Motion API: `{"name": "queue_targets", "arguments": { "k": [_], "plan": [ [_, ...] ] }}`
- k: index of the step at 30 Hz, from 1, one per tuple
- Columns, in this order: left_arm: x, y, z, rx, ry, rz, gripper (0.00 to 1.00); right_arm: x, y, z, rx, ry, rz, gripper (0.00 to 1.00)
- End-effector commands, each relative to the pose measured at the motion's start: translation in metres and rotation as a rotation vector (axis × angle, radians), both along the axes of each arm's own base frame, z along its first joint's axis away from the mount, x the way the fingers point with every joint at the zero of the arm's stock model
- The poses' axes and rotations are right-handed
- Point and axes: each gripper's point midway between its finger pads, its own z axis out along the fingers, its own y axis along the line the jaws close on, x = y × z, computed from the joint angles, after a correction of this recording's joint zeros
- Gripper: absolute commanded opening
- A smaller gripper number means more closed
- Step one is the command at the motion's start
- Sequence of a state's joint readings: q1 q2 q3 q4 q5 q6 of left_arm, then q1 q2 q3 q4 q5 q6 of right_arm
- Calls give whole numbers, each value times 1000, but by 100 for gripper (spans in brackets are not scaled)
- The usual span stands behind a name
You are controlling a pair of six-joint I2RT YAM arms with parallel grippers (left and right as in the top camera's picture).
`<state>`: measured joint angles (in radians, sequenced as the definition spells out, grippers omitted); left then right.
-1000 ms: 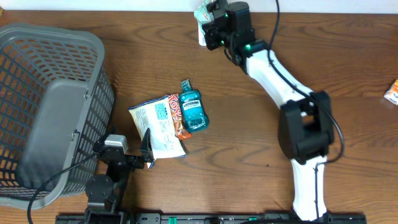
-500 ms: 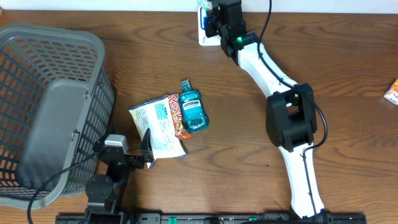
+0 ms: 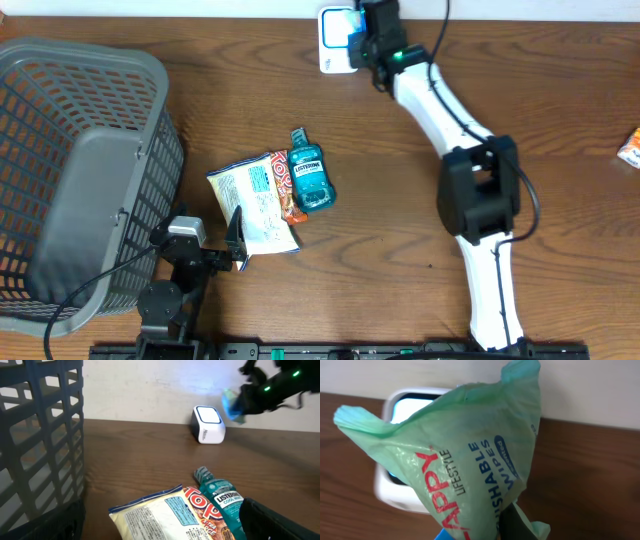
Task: Scan the item barcode
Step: 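Carry the green pack to the right side and release it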
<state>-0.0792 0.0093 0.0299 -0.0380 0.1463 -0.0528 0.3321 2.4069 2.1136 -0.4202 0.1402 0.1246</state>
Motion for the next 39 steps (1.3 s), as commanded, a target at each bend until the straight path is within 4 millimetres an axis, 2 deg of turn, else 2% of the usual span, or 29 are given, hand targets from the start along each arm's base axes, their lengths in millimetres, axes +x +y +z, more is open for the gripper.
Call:
{"name": "queue_targets", "arguments": {
  "k": [1,2,5,11,17,21,26,29,33,37,39],
  "plan": [
    [0,1,-16,-2,39,7,98,-3,-59,93,-35,-115,-160,1],
    [0,1,-16,-2,39,7,98,-12,-84,98,-72,-84,-211,1],
    [0,1,-16,-2,39,7,98,-31,-134,104,-140,-17,-310,1],
    [0,1,-16,-2,39,7,98,-68,-244,95,-272,133,-525,1],
    [0,1,-16,-2,39,7,98,-95,-348,62,-359,284,-634,1],
    [0,1,-16,-2,39,7,98,-120,-412,30,-342,386,-737,1],
    [0,1,-16,-2,39,7,98,-149,-456,-10,-279,504,-792,1],
    [0,1,-16,-2,39,7,98,-166,-474,-29,-230,564,-813,4],
    [0,1,-16,-2,39,7,98,-183,-495,-37,-178,585,-882,6],
    [0,1,-16,-2,39,7,98,-199,-511,-37,-176,608,-921,26],
    [0,1,-16,-2,39,7,98,-207,-515,-38,-166,623,-937,49]
  ]
}}
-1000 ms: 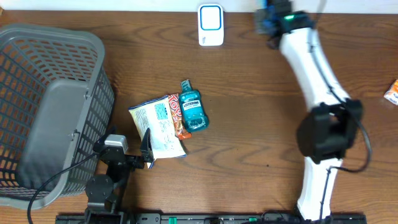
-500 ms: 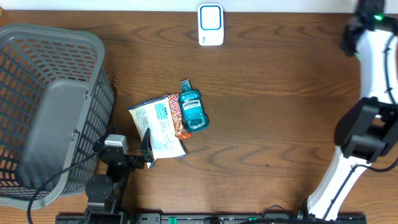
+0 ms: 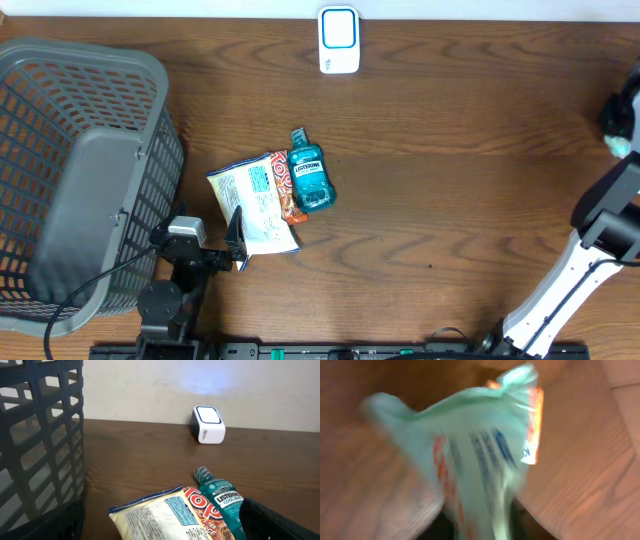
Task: Scan the item barcode
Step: 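Carry the green pack to the right side and release it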
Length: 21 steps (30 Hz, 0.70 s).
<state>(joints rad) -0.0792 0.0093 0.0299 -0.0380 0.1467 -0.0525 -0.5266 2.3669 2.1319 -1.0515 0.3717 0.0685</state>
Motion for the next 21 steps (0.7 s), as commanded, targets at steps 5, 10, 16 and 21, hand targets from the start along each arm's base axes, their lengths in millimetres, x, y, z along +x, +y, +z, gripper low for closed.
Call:
{"name": "queue_targets", "arguments": {
  "k": [5,10,16,21],
  "plan": [
    [0,2,-16,-2,39,7,98,-12,-4,18,29,-72,-135,99],
    [0,2,-16,-2,39,7,98,15,37,59,189,-273,-93,99],
    [0,2,-16,-2,39,7,98,44,109,133,323,-482,21,99],
    [0,2,-16,-2,39,7,98,50,187,166,359,-489,159,99]
  ]
}}
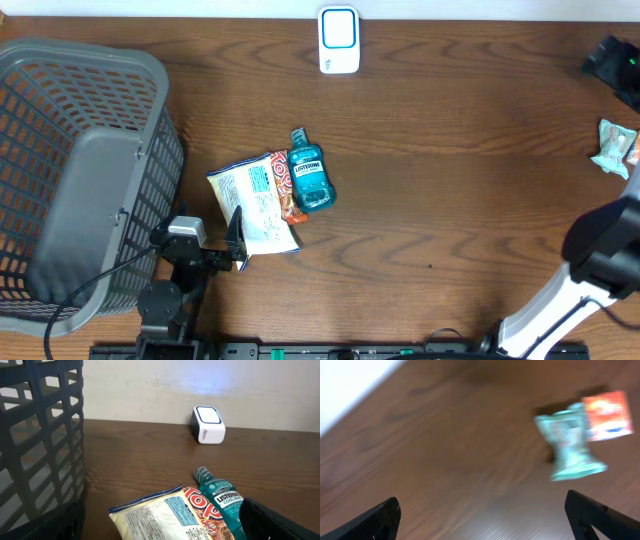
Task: Scan the item barcode
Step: 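Carry the green pack to the right side and release it, then reach the right gripper to the Listerine bottle and grasp it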
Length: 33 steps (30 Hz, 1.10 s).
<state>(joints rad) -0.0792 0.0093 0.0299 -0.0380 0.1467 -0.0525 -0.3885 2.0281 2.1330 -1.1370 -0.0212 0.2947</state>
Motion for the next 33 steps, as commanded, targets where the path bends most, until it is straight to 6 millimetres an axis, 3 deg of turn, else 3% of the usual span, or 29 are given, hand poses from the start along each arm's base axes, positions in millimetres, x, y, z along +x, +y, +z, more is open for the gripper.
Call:
{"name": "queue_targets", "arguments": {
  "k": [1,9,14,18,26,30,33],
  "plan": [
    [0,2,-16,-2,39,7,98,11,73,15,78,-28,111,99],
    [0,2,-16,-2,39,7,98,9,231,-13,131,102,376,99],
    [0,2,-16,-2,39,7,98,0,311,-28,120,140,541,99],
    [0,2,-16,-2,39,7,98,-16,371,-55,85,206,690,99],
    [0,2,-16,-2,39,7,98,-51,444,-135,-32,382,847,94],
    [0,2,-16,-2,39,7,98,-69,468,-165,-70,444,917,93],
    [0,2,-16,-2,39,7,98,-75,473,-178,-159,461,937,92]
  ]
}}
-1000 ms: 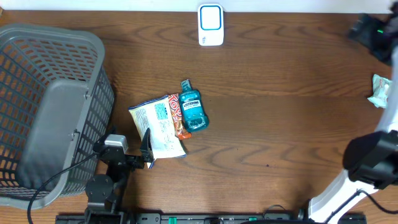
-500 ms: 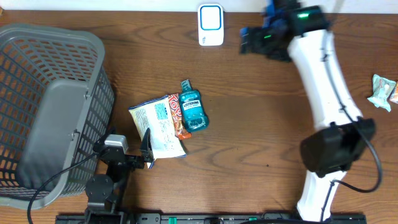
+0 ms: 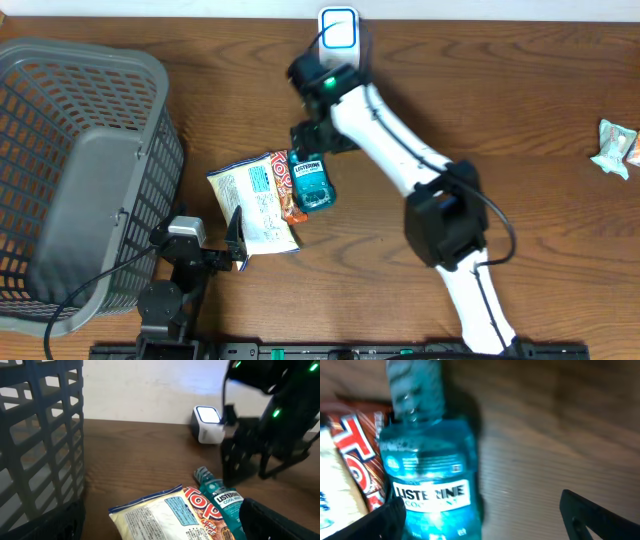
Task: Scan the item barcode
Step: 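Reach the right gripper to the Listerine bottle and grasp it, then lift the Listerine bottle and hold it below the scanner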
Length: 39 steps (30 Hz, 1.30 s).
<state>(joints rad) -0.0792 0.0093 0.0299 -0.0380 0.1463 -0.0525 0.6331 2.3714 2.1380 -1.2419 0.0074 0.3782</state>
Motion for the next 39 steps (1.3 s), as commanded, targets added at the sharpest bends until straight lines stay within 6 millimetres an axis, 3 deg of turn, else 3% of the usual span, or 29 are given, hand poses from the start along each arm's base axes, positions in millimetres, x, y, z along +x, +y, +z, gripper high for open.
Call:
{"name": "queue_targets", "arguments": {
  "k": [1,5,14,23,26,28,39],
  "plan": [
    [0,1,-16,-2,39,7,98,-4,2,-7,-95,-45,51,92],
    [0,1,-16,-2,39,7,98,-11,12,-8,-110,-58,82,91],
    [0,1,-16,-2,39,7,98,-27,35,-27,-137,-58,134,76],
    [0,1,-16,-2,39,7,98,-29,27,-55,-326,-129,184,67],
    [0,1,-16,-2,39,7,98,-29,27,-56,-328,-127,185,55],
    [0,1,-16,-2,39,7,98,-30,27,-56,-329,-125,187,54],
    [0,1,-16,-2,39,7,98,-35,14,-55,-370,-71,262,17]
  ]
}}
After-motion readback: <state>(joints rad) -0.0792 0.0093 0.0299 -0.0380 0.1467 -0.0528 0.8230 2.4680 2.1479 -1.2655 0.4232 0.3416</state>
